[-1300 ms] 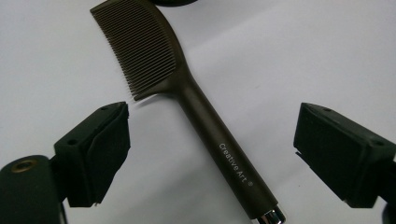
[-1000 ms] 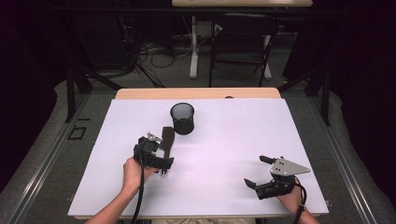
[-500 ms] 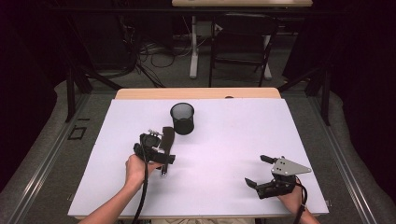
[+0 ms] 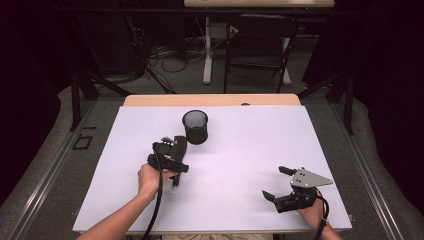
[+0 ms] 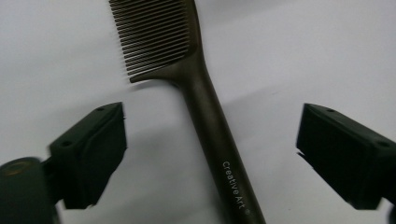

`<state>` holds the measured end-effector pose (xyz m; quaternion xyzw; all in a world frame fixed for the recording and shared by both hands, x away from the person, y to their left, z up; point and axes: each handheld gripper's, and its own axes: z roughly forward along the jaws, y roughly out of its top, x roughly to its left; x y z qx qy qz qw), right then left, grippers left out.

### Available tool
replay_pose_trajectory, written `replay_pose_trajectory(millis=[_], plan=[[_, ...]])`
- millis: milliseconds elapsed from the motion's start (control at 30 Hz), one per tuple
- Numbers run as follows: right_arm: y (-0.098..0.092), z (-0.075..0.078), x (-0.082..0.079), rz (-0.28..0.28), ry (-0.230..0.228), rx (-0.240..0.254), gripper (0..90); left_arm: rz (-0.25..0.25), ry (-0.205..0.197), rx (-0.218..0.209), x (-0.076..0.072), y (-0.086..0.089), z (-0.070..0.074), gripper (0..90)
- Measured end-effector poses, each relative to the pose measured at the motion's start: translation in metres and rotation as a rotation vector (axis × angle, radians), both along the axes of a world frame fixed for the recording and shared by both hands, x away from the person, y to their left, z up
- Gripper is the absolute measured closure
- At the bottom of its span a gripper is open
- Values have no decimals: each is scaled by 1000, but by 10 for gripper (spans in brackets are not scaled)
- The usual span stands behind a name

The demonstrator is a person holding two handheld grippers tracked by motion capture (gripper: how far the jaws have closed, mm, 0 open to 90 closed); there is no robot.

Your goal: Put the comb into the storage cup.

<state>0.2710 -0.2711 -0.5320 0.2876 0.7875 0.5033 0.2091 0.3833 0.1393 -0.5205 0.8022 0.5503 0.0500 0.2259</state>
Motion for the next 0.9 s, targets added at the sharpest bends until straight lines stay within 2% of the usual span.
replay_pose_trajectory(millis=[267,400,733,900], plan=[[0,0,0,0,4,-1,9,16,54,-29,8,-2,0,262],[0,-1,1,2,8,2,9,40,83,-40,12,-2,-1,361],[0,-1,0,2,10,3,11,91,73,47,15,-10,-2,503],[0,0,-1,5,8,5,11,97,81,89,13,-14,-6,556]])
